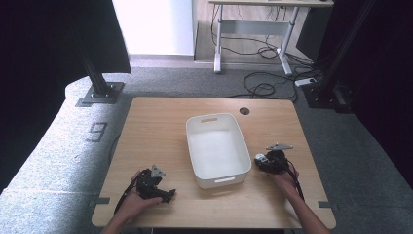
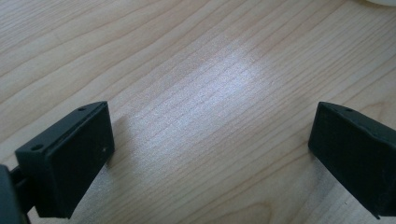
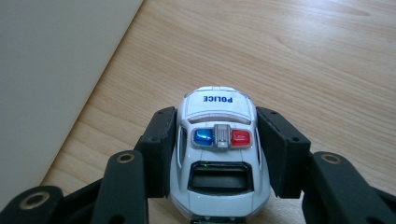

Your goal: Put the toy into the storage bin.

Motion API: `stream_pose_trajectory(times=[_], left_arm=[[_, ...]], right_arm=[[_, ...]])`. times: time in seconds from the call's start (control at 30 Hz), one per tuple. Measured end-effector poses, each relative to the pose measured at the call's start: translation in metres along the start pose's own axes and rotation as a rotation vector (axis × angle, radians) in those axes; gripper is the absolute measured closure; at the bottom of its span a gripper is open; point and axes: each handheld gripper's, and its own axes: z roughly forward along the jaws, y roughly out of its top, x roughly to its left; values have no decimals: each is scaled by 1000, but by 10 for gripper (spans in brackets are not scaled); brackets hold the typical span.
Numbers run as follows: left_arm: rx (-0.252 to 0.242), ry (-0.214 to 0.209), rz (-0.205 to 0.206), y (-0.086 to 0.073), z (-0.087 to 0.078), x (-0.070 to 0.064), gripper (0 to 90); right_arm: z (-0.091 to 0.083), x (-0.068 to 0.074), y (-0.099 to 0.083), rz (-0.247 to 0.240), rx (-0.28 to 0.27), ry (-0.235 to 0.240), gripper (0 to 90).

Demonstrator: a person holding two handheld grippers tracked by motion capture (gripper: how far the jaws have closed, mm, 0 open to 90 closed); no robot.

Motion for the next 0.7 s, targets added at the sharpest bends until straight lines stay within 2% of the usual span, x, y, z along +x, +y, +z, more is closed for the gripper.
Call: stream_pose_trajectory(times=[0.2,0.4,0.7], left_arm=[[1,-1,2,0,0,0,5],[2,-3,4,0,0,0,5],[2,-3,5,0,0,-1,4]], right_arm=[[-9,-8,3,34,-40,6,504],[-15,-11,5,48,-62,11,504],[-30,-15,12,71,-124,32,505]])
